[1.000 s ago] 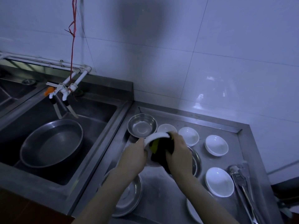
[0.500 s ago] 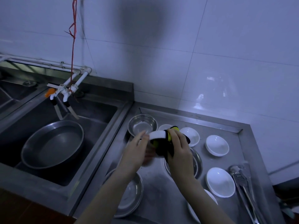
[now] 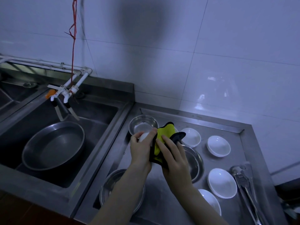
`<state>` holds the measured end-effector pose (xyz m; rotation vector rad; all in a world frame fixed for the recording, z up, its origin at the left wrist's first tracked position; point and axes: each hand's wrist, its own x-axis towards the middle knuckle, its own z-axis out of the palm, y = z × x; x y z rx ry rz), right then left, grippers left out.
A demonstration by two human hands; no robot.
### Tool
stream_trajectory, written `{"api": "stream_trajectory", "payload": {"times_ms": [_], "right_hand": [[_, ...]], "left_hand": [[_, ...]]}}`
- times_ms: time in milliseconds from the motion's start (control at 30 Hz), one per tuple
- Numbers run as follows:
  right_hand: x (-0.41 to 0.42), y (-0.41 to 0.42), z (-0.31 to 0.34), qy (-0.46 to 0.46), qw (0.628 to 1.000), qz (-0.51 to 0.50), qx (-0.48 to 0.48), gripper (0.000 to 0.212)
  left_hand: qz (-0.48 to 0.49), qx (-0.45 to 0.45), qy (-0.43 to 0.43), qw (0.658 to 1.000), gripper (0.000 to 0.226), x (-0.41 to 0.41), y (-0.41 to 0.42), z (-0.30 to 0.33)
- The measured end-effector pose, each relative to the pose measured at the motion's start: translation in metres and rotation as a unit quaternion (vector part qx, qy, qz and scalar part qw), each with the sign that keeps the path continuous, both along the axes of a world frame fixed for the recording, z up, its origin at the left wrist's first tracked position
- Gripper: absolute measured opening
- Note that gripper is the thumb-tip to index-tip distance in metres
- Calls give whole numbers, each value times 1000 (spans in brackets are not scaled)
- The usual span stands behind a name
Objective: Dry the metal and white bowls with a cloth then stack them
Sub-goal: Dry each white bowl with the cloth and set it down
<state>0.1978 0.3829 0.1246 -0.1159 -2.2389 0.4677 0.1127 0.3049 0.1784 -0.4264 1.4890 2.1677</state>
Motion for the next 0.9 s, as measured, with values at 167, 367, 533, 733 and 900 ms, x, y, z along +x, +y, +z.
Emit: {"api": "stream_trajectory", "payload": {"times_ms": [167, 367, 533, 733, 900], "right_hand": [[5, 2, 4, -1, 1000, 10, -10, 60], [15, 6, 9, -32, 998, 42, -25, 67], [21, 10, 14, -33, 997, 73, -18, 63], [17, 13, 19, -81, 994, 78, -12, 64], [7, 26, 26, -139, 986, 70, -52, 67]], "left_hand": [[-7, 24, -38, 999, 53, -4, 1, -1], [-37, 61, -46, 996, 80, -10, -3, -7], [-53, 84, -35, 994, 19, -13, -5, -9], [-36, 135, -26, 990, 31, -17, -1, -5], [-43, 123, 13, 991, 36, -23, -5, 0]]}}
